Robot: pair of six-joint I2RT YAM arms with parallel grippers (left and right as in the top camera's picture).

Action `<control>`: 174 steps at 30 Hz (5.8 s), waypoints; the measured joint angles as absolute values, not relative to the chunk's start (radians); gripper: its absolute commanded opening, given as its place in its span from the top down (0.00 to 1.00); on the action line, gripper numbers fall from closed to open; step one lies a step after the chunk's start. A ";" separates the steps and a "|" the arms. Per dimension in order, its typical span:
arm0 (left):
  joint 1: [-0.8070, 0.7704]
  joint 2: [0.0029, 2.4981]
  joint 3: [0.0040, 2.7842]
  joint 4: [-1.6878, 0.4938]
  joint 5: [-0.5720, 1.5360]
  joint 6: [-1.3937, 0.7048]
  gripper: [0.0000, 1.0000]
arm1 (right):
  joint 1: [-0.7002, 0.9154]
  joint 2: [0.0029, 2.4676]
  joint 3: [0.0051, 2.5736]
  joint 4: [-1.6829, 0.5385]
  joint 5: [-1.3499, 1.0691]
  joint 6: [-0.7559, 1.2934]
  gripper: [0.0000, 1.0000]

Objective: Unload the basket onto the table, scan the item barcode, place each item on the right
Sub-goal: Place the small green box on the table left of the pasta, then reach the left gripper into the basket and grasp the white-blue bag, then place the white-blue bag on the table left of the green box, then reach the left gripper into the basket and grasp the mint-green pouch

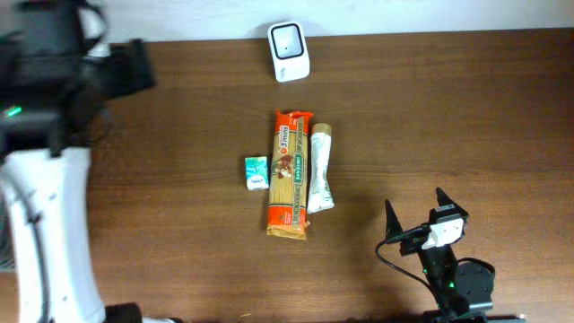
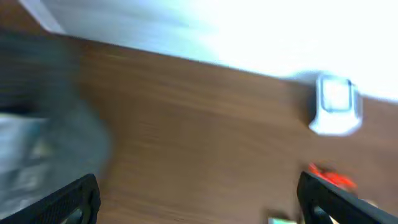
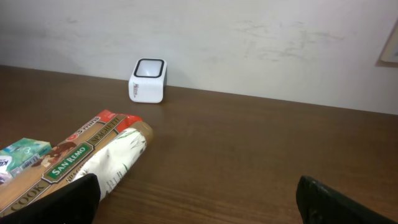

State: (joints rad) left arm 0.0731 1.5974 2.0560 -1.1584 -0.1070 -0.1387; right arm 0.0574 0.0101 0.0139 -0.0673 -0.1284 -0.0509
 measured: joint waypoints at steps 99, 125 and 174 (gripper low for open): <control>0.228 1.663 2.106 -1.380 0.367 0.126 1.00 | 0.057 0.010 0.014 -0.067 -0.128 -0.051 0.01; -0.162 1.707 1.141 -0.737 0.220 -0.266 0.53 | 0.057 0.010 0.014 -0.067 -0.128 -0.051 0.01; 0.801 1.880 2.060 -1.155 -0.113 -0.056 0.16 | 0.057 0.010 0.014 -0.067 -0.128 -0.051 0.01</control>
State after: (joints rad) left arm 0.8005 1.8805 2.0602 -1.1545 -0.1135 -0.0559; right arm 0.0574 0.0101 0.0139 -0.0673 -0.1284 -0.0513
